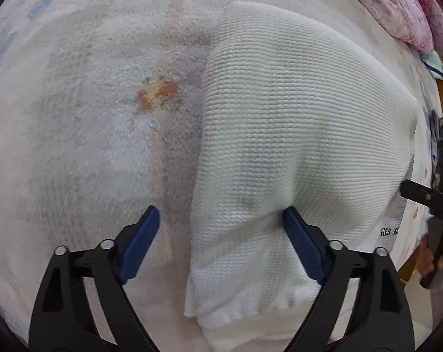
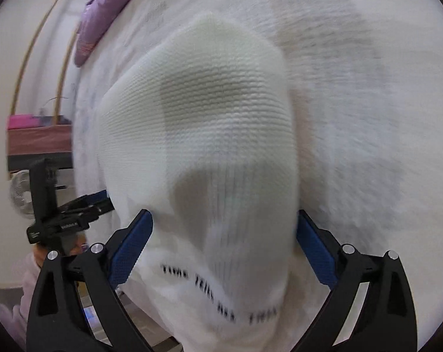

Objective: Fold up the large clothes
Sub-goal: 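Lift the folded jacket bundle with both tools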

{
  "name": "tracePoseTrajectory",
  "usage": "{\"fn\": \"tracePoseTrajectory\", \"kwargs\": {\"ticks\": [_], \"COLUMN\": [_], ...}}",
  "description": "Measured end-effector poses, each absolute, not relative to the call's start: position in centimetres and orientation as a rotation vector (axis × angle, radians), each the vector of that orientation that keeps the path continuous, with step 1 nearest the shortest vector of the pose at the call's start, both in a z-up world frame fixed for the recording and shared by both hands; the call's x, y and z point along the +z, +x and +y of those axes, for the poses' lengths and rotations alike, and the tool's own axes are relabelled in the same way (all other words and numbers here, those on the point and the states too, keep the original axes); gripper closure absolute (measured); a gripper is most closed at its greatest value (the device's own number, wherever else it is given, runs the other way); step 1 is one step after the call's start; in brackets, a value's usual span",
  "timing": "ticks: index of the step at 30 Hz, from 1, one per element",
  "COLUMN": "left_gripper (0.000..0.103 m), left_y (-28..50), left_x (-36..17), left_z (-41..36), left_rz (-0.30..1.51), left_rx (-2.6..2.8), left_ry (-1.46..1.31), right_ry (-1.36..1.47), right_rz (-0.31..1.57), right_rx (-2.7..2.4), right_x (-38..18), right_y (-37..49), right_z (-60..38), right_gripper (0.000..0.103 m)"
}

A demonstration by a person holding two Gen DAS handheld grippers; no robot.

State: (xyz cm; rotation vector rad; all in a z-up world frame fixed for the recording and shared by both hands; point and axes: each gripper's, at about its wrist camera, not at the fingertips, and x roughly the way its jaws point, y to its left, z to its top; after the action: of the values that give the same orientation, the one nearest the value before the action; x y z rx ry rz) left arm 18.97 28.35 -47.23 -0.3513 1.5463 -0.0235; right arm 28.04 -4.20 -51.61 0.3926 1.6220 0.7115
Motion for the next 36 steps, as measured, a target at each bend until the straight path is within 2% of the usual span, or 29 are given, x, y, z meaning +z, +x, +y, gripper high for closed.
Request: {"fn": "tracePoseTrajectory", "kwargs": {"ticks": [3, 8, 12, 14, 16, 18, 20, 21, 22, 23, 24, 25, 28, 30, 36], "left_gripper": [0.014, 0.014, 0.014, 0.008, 0.005, 0.005, 0.008, 0.019, 0.041, 0.054, 0.062, 0.065, 0.069, 0.070, 0.070], "left_y": [18.9, 18.8, 19.0, 19.6, 20.0, 21.1, 21.3, 21.2, 20.9, 20.6, 20.5, 20.6, 21.2, 20.9, 20.8], "left_x": [-48.4, -48.9, -50.5, -51.0, -51.6, -52.4, -51.8, -51.3, -50.2, -49.2, -48.5, -47.8, -45.9, -44.9, -39.6], "left_z": [29.6, 30.2, 28.1, 26.9, 27.1, 27.5, 26.5, 26.0, 25.2, 24.9, 24.9, 24.4, 22.2, 22.2, 20.3], "left_rz": [1.549, 1.547, 1.568, 1.562, 1.553, 1.525, 1.509, 1.501, 1.476, 1.456, 1.449, 1.447, 1.452, 1.442, 1.418], "left_rx": [-0.067, -0.156, -0.338, -0.371, -0.394, -0.348, -0.241, -0.209, -0.178, -0.165, -0.138, -0.118, -0.094, -0.086, -0.058], "left_ry": [-0.483, -0.550, -0.706, -0.669, -0.753, -0.880, -0.837, -0.792, -0.724, -0.739, -0.753, -0.720, -0.581, -0.568, -0.426], "right_ry": [0.415, 0.649, 0.743, 0.793, 0.865, 0.751, 0.573, 0.510, 0.462, 0.387, 0.367, 0.385, 0.394, 0.384, 0.412], "right_rz": [1.597, 1.551, 1.591, 1.638, 1.717, 1.721, 1.725, 1.721, 1.716, 1.712, 1.713, 1.710, 1.681, 1.656, 1.605], "right_rx": [0.767, 0.828, 0.833, 0.836, 0.855, 0.858, 0.788, 0.750, 0.723, 0.670, 0.640, 0.619, 0.604, 0.619, 0.666], "right_x": [-52.4, -53.5, -54.0, -54.5, -55.6, -55.4, -54.6, -54.1, -53.6, -53.0, -52.6, -52.1, -50.2, -48.2, -43.0], "right_y": [28.3, 28.0, 27.2, 26.7, 26.1, 25.9, 25.8, 25.6, 25.3, 25.1, 25.0, 25.0, 24.6, 24.2, 22.4], "right_z": [-4.2, -6.9, -7.2, -7.2, -7.0, -6.1, -4.3, -3.7, -3.3, -3.1, -3.4, -3.9, -4.9, -5.1, -6.4], "right_gripper": [0.006, 0.006, 0.006, 0.006, 0.006, 0.006, 0.006, 0.006, 0.013, 0.022, 0.031, 0.044, 0.066, 0.070, 0.071]}}
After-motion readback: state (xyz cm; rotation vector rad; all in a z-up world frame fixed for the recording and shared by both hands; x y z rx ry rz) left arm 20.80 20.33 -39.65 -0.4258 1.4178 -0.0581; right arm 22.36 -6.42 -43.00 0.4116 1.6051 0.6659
